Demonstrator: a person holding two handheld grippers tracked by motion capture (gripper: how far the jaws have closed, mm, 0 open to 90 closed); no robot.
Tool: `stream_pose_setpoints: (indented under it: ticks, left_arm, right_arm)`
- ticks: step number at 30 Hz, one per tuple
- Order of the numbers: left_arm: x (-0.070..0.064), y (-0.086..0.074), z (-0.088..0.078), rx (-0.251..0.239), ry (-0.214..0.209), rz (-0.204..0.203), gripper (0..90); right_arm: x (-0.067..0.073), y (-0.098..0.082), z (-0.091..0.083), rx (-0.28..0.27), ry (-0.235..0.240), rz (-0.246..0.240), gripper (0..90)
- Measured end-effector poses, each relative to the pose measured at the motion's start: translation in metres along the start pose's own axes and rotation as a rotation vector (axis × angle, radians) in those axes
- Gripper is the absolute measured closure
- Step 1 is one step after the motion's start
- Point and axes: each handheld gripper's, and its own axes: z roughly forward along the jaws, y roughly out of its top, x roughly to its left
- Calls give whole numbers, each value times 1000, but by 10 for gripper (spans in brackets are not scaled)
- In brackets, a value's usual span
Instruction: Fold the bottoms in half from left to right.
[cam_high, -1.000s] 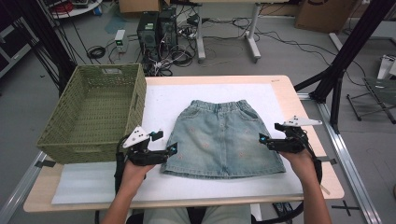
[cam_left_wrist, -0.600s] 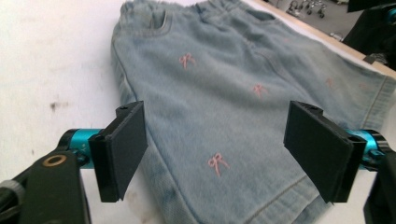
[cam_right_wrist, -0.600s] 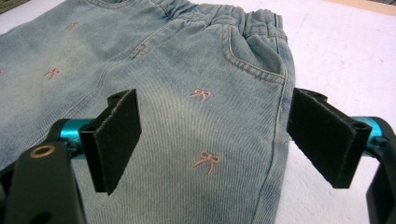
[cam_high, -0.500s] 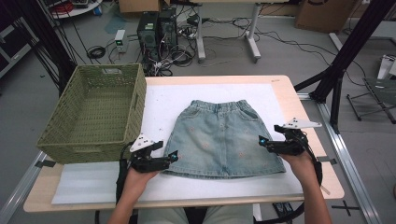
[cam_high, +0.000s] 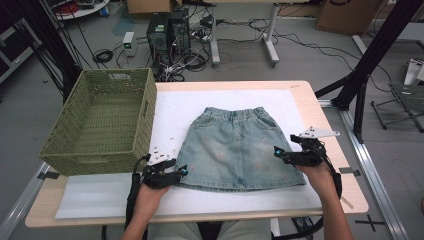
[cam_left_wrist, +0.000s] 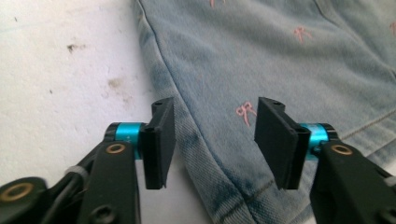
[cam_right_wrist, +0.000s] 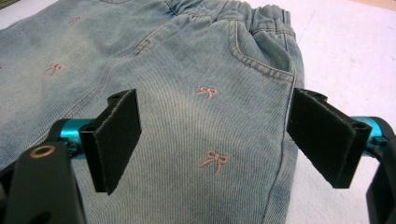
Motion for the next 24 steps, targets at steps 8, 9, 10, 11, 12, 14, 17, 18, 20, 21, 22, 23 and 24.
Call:
stream_pose_setpoints:
  ticks: [8,9,10,11,12,14,17,18,20,21,22,23,24]
  left_arm:
    - [-7,-8,-4,34,37,44,571]
    - [-7,-9,-4,35,39,41,579]
    - [-7,-10,-5,40,40,44,583]
    - [-7,-10,-4,43,41,46,592]
    - [-7,-12,-4,47,41,47,605]
    - [-7,-13,-4,49,37,49,634]
    - [-7,-15,-5,43,26,52,691]
    - [-8,-15,-5,37,24,54,724]
    - [-9,-15,-6,29,15,60,778]
    - [-9,-16,-7,25,6,57,800]
    - [-9,-16,-7,21,-1,53,814]
    - [-9,-16,-8,20,-8,44,821]
    - [-9,-16,-9,17,-20,32,828]
  right_arm:
    - [4,1,3,8,3,-11,179]
    - [4,1,3,9,6,-12,179]
    - [5,1,4,9,5,-14,179]
    - [5,2,4,12,7,-14,179]
    - [6,2,5,11,7,-17,179]
    - [7,2,5,18,9,-18,179]
    - [9,3,7,20,15,-26,180]
    - [10,3,8,20,16,-25,180]
    - [13,4,10,22,20,-29,180]
    - [14,4,11,24,23,-34,180]
    - [15,5,12,26,27,-35,180]
    - [17,5,13,28,28,-36,180]
    - [18,6,15,30,33,-36,180]
